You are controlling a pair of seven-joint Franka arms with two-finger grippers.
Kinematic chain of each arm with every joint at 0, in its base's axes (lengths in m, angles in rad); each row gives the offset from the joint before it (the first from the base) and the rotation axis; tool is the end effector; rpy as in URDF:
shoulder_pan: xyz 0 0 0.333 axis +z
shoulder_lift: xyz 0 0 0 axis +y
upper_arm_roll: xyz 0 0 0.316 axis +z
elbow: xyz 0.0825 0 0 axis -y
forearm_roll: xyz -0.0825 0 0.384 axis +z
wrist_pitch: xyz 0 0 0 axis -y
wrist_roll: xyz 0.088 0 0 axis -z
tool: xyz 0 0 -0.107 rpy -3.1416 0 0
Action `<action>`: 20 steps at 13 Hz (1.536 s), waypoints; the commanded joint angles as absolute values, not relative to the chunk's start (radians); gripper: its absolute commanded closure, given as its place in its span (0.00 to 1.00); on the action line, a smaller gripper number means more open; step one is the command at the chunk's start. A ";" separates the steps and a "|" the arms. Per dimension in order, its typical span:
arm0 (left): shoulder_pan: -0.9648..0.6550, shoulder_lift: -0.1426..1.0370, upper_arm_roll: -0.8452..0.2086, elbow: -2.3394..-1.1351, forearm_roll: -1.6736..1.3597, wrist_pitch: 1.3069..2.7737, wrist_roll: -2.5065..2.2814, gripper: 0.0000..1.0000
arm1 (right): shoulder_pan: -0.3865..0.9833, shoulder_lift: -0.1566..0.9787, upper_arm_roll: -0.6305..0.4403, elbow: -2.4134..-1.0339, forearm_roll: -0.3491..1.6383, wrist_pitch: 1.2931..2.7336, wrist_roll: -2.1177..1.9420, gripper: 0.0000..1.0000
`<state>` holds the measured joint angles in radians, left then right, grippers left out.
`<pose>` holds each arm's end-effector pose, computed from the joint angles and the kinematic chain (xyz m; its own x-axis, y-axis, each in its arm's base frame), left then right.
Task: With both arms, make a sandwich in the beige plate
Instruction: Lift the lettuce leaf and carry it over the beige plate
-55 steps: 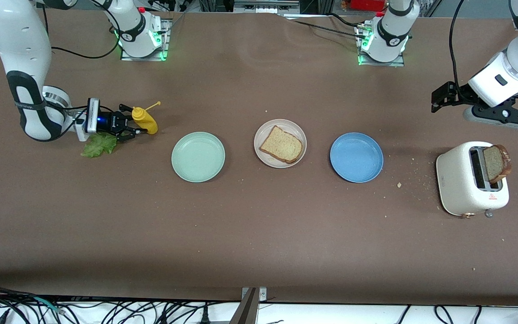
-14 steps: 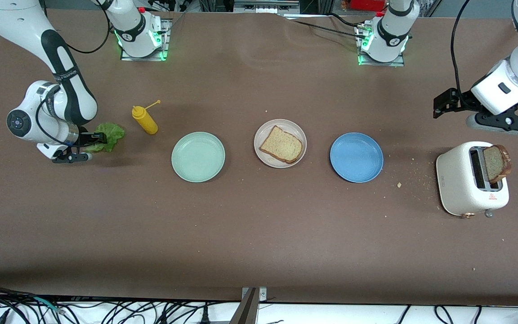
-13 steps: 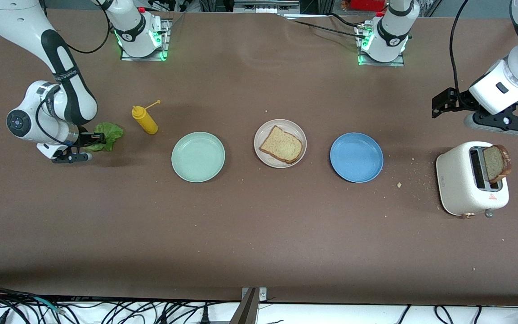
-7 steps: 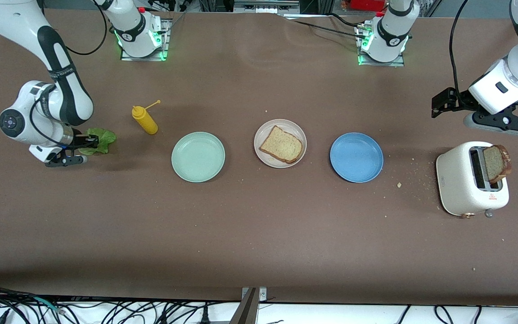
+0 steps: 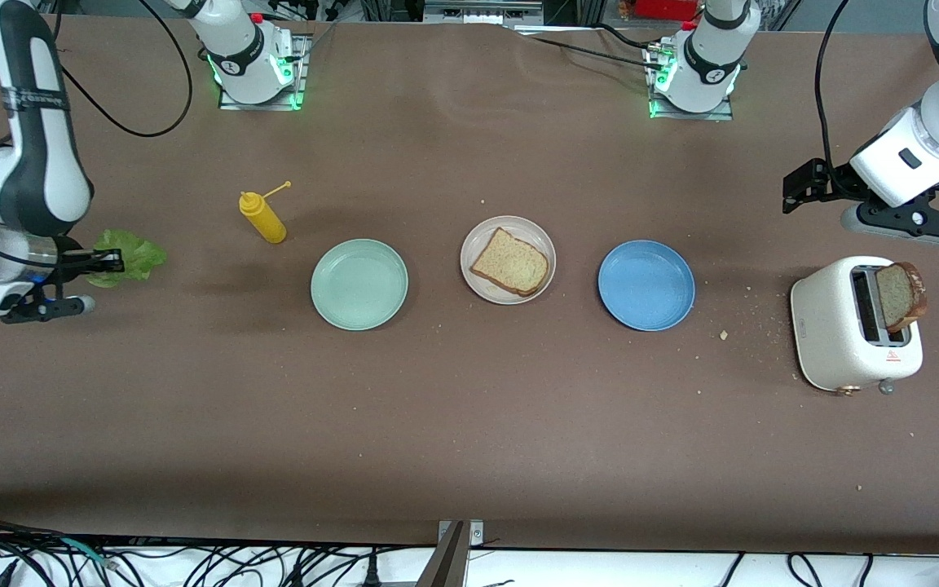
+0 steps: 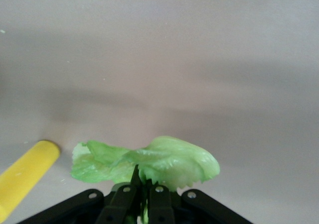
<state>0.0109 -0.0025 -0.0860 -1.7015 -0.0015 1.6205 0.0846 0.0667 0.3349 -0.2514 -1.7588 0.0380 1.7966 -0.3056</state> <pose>0.5509 -0.0417 0.5684 0.9842 -0.1587 -0.0780 -0.1586 -0.9873 0.0079 0.6003 -0.0982 0.3616 0.9527 0.1095 -0.2835 0.1028 -0.9940 -0.0383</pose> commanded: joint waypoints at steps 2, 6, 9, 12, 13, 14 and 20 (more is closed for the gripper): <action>0.009 0.009 -0.087 -1.672 0.014 1.598 0.080 0.00 | 0.055 0.328 -0.203 -1.623 0.202 1.619 -0.152 1.00; 0.008 0.009 -0.087 -1.672 0.017 1.600 0.080 0.00 | 0.055 0.307 -0.057 -1.568 0.402 1.615 0.194 1.00; 0.015 0.009 -0.086 -1.672 0.015 1.600 0.081 0.00 | 0.058 0.313 0.069 -1.552 0.549 1.702 0.491 1.00; 0.015 0.009 -0.086 -1.672 0.014 1.600 0.081 0.00 | 0.089 0.351 0.230 -1.569 0.551 1.863 0.791 1.00; 0.015 0.009 -0.086 -1.672 0.014 1.600 0.081 0.00 | 0.122 0.373 0.257 -1.577 0.549 1.929 0.877 1.00; 0.015 0.009 -0.086 -1.672 0.014 1.600 0.081 0.00 | 0.167 0.403 0.274 -1.575 0.549 1.981 0.955 1.00; 0.015 0.009 -0.086 -1.672 0.014 1.600 0.081 0.00 | 0.356 0.613 0.337 -1.577 0.557 2.349 1.175 1.00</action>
<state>0.0147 -0.0022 -0.0831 -1.6990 -0.0014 1.6202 0.0846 0.3416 0.5617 0.3067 -1.5918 0.5373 2.2737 1.1355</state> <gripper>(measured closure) 0.000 0.943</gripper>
